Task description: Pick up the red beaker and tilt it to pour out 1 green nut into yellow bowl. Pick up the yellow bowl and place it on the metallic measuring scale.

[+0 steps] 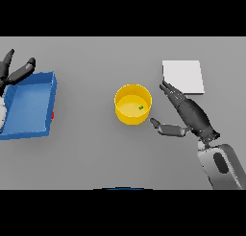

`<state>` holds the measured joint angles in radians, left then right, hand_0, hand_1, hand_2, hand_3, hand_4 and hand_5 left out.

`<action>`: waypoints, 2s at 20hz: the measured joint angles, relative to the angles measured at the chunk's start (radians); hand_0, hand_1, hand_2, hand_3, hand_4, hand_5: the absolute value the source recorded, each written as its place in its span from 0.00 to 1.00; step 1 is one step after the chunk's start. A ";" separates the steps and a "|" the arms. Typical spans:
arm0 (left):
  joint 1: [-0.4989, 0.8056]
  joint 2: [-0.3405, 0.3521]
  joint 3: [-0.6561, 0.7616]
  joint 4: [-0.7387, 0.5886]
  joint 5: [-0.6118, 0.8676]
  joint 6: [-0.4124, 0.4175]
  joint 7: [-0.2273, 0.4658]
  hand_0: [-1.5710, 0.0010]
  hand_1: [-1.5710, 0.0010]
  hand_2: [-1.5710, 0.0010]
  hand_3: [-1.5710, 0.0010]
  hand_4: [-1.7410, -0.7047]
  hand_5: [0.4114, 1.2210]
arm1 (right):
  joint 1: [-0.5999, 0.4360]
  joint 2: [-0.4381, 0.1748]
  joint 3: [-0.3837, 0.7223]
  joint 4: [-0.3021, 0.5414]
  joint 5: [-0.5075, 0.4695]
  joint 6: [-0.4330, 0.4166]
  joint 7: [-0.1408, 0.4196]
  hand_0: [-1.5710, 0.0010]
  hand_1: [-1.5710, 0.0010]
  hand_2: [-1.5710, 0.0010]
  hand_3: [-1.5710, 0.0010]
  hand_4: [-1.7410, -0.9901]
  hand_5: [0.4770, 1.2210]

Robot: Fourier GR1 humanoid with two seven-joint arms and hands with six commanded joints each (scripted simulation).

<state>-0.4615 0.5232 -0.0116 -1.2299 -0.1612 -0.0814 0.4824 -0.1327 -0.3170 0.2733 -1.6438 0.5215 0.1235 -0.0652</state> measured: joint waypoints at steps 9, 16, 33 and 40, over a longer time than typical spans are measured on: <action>0.021 -0.003 0.000 -0.015 0.011 -0.012 -0.010 1.00 1.00 1.00 1.00 0.90 0.35 | -0.268 -0.110 0.219 0.142 0.246 0.159 -0.089 1.00 1.00 1.00 1.00 0.78 0.22; 0.038 0.005 0.004 -0.036 0.016 -0.019 0.011 1.00 1.00 1.00 1.00 0.90 0.35 | -0.416 -0.091 0.326 0.326 0.318 0.228 -0.163 1.00 1.00 1.00 1.00 0.77 0.24; 0.009 0.027 0.009 -0.001 0.007 -0.037 -0.018 1.00 1.00 1.00 1.00 0.92 0.37 | -0.545 -0.014 0.420 0.528 0.371 0.316 -0.157 0.57 0.59 0.62 0.64 0.41 0.72; 0.022 0.026 0.003 0.001 -0.006 -0.027 -0.026 1.00 1.00 1.00 1.00 0.92 0.37 | -0.550 -0.031 0.417 0.508 0.341 0.358 -0.188 0.12 0.12 0.18 0.30 0.09 0.94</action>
<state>-0.4395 0.5496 -0.0082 -1.2288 -0.1674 -0.1086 0.4563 -0.6824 -0.3476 0.6907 -1.1362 0.8621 0.4812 -0.2529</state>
